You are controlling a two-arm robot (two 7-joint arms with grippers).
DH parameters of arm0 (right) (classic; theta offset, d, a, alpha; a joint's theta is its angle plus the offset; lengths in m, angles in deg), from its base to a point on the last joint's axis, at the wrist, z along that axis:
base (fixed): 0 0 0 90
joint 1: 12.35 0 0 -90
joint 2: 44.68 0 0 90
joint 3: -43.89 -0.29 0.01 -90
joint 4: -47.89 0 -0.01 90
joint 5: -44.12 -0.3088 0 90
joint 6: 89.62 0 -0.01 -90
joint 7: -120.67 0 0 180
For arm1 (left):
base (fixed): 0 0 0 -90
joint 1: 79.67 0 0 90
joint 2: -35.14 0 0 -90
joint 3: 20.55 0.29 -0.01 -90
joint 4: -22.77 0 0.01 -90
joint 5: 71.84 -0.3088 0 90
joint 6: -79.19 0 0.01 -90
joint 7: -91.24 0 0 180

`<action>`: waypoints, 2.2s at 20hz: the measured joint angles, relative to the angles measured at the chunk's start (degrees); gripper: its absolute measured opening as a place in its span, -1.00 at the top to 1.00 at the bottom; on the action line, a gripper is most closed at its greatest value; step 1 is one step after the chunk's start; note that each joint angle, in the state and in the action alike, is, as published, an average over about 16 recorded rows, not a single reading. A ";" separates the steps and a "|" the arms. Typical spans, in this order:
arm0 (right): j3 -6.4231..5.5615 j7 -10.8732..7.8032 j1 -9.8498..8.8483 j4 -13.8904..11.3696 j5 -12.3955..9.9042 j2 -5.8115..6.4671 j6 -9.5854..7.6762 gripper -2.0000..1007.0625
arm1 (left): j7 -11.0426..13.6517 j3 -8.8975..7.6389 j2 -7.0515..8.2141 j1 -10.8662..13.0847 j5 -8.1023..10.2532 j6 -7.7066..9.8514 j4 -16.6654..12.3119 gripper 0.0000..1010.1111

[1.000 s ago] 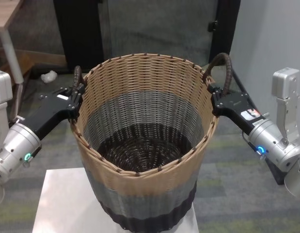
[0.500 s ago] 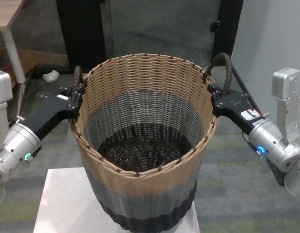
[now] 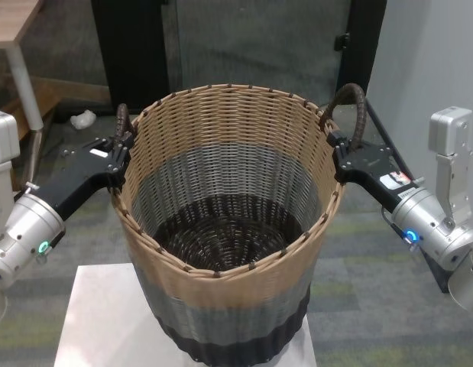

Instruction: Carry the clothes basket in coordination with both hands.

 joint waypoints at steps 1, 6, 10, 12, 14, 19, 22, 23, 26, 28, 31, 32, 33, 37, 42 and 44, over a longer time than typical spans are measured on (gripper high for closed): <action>0.02 -0.02 0.03 0.06 0.00 -0.01 0.02 0.98 | 0.10 0.01 0.01 -0.03 0.10 0.00 0.15 0.70; 0.34 -0.09 0.62 1.17 0.22 -0.26 0.47 0.98 | 0.68 0.13 0.17 -0.30 0.66 0.14 1.24 0.70; 0.91 -0.28 1.53 3.14 0.59 -0.83 1.10 0.98 | 0.96 0.24 0.58 -0.59 0.88 0.30 2.40 0.70; 1.31 -0.42 2.05 4.36 0.85 -1.21 1.44 0.98 | 0.97 0.27 0.82 -0.72 0.85 0.36 3.06 0.70; 1.78 -0.62 2.57 5.71 1.14 -1.64 1.78 0.98 | 0.81 0.28 1.04 -0.84 0.70 0.45 3.73 0.70; 3.06 -1.34 3.77 9.16 1.88 -2.72 2.58 0.98 | 0.31 0.22 1.46 -1.01 -0.15 0.51 5.34 0.70; 3.77 -1.76 4.19 10.83 2.27 -3.23 2.89 0.98 | -0.12 0.14 1.52 -1.05 -0.88 0.43 6.31 0.70; 3.99 -1.85 4.28 11.34 2.42 -3.40 3.01 0.98 | -0.26 0.11 1.50 -1.06 -1.13 0.39 6.65 0.70; 4.55 -2.10 4.46 12.62 2.84 -3.83 3.41 0.98 | -0.54 0.01 1.27 -1.08 -1.80 0.18 7.73 0.70; 4.86 -2.25 4.53 13.37 3.11 -4.12 3.76 0.98 | -0.67 -0.06 1.05 -1.11 -2.22 -0.05 8.48 0.70; 5.23 -2.40 4.61 14.40 3.55 -4.52 4.46 0.98 | -0.85 -0.16 0.69 -1.18 -2.95 -0.62 9.66 0.70; 5.35 -2.43 4.64 14.76 3.70 -4.68 4.75 0.98 | -0.92 -0.20 0.57 -1.20 -3.20 -0.83 10.03 0.70; 5.46 -2.46 4.67 15.10 3.87 -4.84 5.05 0.98 | -0.99 -0.23 0.45 -1.22 -3.46 -1.05 10.39 0.70; 5.88 -2.63 4.78 16.54 4.57 -5.53 6.39 0.98 | -1.22 -0.42 -0.01 -1.25 -4.57 -1.97 11.72 0.70; 6.10 -3.18 4.92 18.13 5.11 -6.23 7.72 0.98 | -1.24 -0.91 -0.70 -1.23 -5.40 -2.82 13.11 0.70; 6.07 -3.46 4.95 18.62 5.12 -6.43 8.05 0.98 | -1.20 -1.13 -0.99 -1.21 -5.51 -2.93 13.57 0.70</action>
